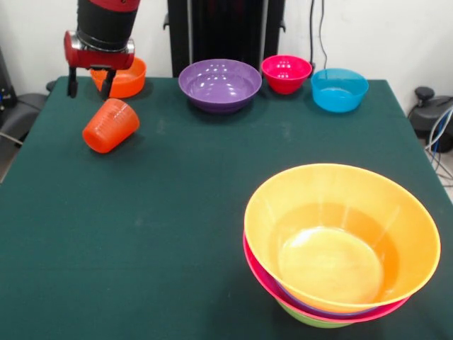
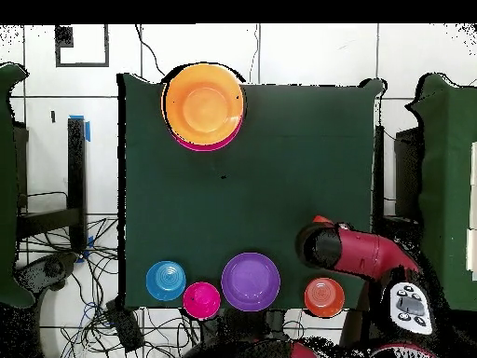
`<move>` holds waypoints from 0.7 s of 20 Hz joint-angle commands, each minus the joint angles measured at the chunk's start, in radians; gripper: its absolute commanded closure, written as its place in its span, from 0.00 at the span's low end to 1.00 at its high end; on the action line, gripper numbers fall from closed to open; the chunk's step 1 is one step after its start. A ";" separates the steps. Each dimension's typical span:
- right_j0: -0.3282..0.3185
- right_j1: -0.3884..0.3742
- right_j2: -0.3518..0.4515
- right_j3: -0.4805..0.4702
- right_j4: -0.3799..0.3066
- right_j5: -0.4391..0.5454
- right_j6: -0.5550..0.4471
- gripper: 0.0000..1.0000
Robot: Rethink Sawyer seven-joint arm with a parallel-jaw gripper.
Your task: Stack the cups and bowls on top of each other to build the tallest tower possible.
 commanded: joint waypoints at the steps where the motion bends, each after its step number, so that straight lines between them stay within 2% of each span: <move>1: 0.034 0.001 0.026 0.061 0.005 0.006 0.190 0.00; 6: 0.064 -0.019 -0.011 0.070 0.022 0.066 0.193 0.00; 9: 0.073 0.016 -0.033 0.045 0.029 0.077 0.203 0.00; 14: 0.075 0.044 -0.055 0.057 0.032 0.058 0.211 0.00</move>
